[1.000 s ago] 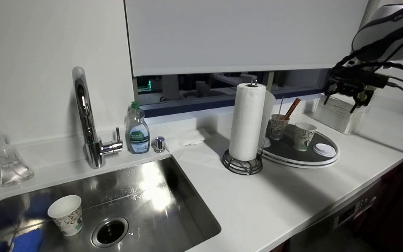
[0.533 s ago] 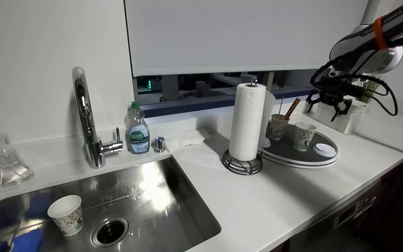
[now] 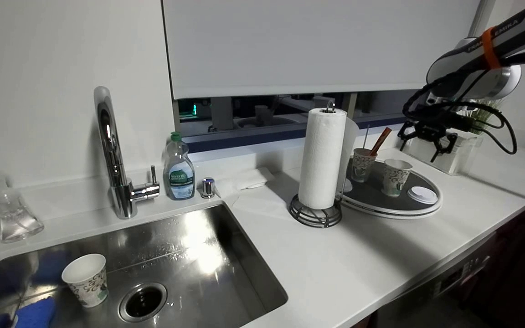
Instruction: Pour the sachets out of the coffee cup at the front.
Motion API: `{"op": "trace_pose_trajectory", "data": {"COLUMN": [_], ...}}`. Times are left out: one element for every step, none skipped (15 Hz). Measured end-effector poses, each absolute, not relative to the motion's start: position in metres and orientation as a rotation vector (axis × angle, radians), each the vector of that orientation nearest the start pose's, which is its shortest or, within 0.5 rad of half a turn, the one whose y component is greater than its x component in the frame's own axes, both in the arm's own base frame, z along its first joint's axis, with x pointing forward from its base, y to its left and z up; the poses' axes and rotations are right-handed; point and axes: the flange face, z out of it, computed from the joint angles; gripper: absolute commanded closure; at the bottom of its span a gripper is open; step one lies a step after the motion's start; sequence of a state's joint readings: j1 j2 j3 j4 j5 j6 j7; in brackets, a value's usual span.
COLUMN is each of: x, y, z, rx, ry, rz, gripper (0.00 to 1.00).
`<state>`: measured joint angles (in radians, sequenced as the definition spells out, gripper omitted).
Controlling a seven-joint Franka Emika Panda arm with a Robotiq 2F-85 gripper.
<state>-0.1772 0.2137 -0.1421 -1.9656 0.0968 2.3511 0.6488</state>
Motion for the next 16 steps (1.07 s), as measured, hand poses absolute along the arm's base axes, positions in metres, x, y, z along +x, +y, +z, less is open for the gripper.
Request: {"op": "trace_pose_trajectory", "data": {"x": [0.586, 0.587, 0.588, 0.59, 0.592, 0.594, 0.595, 0.596, 0.597, 0.597, 0.597, 0.597, 0.596, 0.596, 0.595, 0.594], "y": [-0.184, -0.18, -0.176, -0.173, -0.171, -0.169, -0.169, -0.168, -0.169, -0.169, -0.17, -0.17, -0.171, -0.171, -0.171, -0.17], "z": [0.38, 0.376, 0.37, 0.363, 0.356, 0.349, 0.343, 0.337, 0.332, 0.329, 0.327, 0.327, 0.329, 0.332, 0.337, 0.343], "rx": [-2.672, -2.68, -2.687, -2.692, -2.697, -2.699, -2.701, -2.703, -2.703, -2.702, -2.701, -2.697, -2.692, -2.686, -2.68, -2.674], "ry": [1.491, 1.483, 1.476, 1.471, 1.467, 1.468, 1.468, 1.47, 1.475, 1.481, 1.487, 1.496, 1.505, 1.516, 1.524, 1.531], "rz": [-0.245, -0.234, -0.224, -0.217, -0.214, -0.21, -0.208, -0.208, -0.206, -0.201, -0.197, -0.197, -0.201, -0.21, -0.221, -0.233], "gripper": [0.0, 0.01, 0.04, 0.11, 0.17, 0.28, 0.35, 0.43, 0.53, 0.59, 0.69, 0.75, 0.82, 0.91, 0.97, 1.0]}}
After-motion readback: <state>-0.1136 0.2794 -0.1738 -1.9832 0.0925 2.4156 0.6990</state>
